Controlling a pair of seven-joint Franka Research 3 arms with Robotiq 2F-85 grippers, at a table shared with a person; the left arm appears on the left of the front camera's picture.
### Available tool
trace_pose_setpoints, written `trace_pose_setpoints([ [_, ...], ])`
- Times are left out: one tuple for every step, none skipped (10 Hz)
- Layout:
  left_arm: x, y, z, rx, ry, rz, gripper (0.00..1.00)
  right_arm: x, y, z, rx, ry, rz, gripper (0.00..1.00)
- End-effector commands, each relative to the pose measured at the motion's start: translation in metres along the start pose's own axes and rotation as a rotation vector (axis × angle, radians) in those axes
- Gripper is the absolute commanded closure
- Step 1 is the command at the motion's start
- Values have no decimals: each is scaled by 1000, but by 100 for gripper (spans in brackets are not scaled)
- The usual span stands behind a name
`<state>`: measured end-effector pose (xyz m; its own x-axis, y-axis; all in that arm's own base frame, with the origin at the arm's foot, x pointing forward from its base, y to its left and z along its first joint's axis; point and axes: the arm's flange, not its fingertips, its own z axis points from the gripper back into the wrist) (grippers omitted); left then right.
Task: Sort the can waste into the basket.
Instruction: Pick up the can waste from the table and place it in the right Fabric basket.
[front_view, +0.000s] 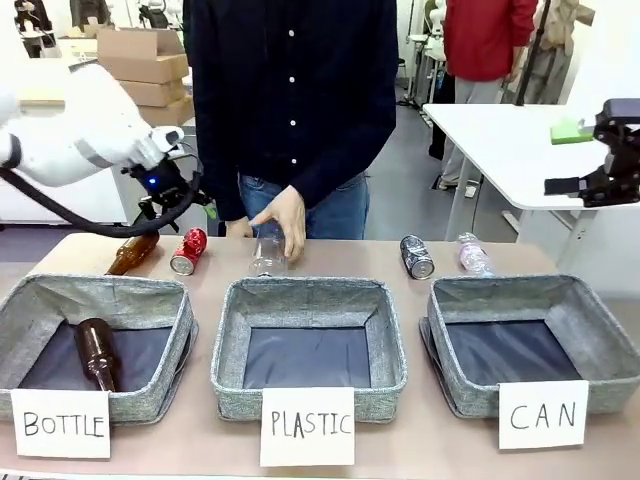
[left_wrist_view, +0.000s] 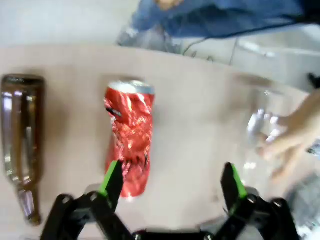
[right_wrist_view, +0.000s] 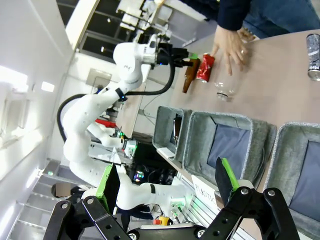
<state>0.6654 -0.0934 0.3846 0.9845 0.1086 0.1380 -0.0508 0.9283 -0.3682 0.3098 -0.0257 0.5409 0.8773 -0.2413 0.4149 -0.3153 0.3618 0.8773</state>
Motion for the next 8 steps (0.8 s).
trace_pose_setpoints([
  [35,-11,-3,100,94,42,0,4,0,-3,22,-15,28,0],
  [42,-5,-16,126,129,45,0,4,0,-3,22,-15,28,0],
  [46,-1,-32,174,164,49,0,4,0,-3,22,-15,28,0],
  [47,-1,-45,206,192,30,0,4,0,-3,22,-15,28,0],
  [45,-3,-58,229,216,6,0,4,0,-3,22,-15,28,0],
  [45,-2,-70,277,245,-12,0,4,0,-3,22,-15,28,0],
  [44,-1,-78,308,269,-19,0,4,0,-3,22,-15,28,0],
  [43,-2,-83,322,273,-20,0,4,0,-3,22,-15,28,0],
])
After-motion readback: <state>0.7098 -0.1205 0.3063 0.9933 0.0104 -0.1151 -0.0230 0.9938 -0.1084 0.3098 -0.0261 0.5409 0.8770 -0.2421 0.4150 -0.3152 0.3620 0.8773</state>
